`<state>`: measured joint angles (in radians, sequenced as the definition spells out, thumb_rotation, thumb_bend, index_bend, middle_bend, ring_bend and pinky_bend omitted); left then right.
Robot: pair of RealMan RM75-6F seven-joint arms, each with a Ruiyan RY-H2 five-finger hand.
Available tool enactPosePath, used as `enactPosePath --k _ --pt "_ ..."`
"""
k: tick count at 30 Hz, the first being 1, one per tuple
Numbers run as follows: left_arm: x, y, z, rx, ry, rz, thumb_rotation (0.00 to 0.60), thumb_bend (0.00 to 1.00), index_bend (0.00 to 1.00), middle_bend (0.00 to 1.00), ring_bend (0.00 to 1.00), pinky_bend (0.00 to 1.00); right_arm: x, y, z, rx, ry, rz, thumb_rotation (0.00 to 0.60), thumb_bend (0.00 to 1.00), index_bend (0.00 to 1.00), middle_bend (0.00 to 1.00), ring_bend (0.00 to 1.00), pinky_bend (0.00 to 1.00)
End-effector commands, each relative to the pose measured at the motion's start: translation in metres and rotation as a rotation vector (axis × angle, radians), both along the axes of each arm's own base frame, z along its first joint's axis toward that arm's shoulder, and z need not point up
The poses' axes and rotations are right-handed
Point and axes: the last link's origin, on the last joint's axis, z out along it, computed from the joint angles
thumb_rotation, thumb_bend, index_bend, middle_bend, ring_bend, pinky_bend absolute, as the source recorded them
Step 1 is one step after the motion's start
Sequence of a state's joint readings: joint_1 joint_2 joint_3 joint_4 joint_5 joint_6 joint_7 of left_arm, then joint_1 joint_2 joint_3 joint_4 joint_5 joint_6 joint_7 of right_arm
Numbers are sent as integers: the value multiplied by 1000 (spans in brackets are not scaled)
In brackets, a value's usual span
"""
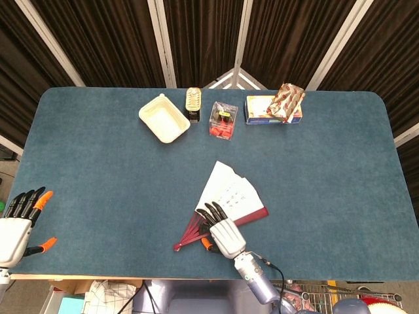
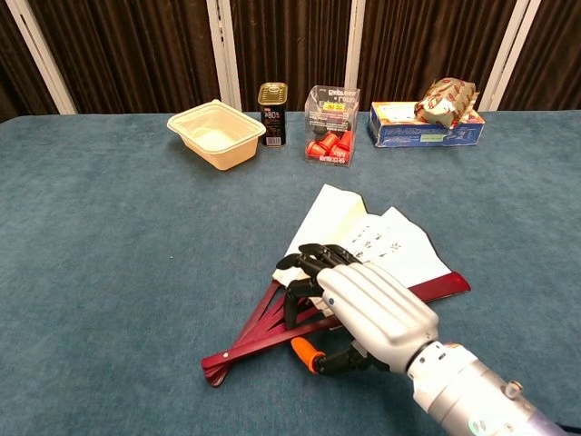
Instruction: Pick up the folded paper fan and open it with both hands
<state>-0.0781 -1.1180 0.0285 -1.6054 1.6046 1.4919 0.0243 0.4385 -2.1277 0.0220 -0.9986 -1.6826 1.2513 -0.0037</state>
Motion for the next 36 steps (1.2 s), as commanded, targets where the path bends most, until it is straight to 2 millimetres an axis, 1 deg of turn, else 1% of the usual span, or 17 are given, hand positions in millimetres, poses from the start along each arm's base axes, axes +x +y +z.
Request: enactPosePath --k 1,5,9,14,20,26,30,33,36 --pt "0 0 0 0 1 0 600 0 0 0 0 0 3 -1 3 -10 -9 12 600 535 615 203 17 0" --pt "0 0 0 -1 2 0 600 0 0 0 0 0 11 -11 15 -46 -16 43 600 536 618 204 17 0" --pt "1 -1 0 1 3 -2 600 0 0 0 0 0 21 -27 32 -92 -31 52 600 537 639 213 19 0" --pt "2 -2 0 4 6 -9 600 0 0 0 0 0 34 -45 61 -147 -56 57 600 538 647 214 19 0" --pt "5 -2 -1 9 9 -19 600 0 0 0 0 0 47 -64 93 -214 -34 88 600 537 647 214 19 0" --pt "7 -1 -1 12 3 -24 600 0 0 0 0 0 63 -85 129 -276 -66 73 600 538 654 214 19 0" --pt "12 5 2 17 -5 -32 600 3 0 0 0 0 71 -94 147 -303 -75 70 600 538 660 214 19 0" --pt "20 15 7 35 11 -70 600 26 0 0 0 0 79 -100 160 -325 -65 84 600 538 660 214 19 0" --pt "33 27 9 40 3 -106 600 55 2 0 0 0 86 -107 172 -351 -46 100 600 538 660 214 19 0"
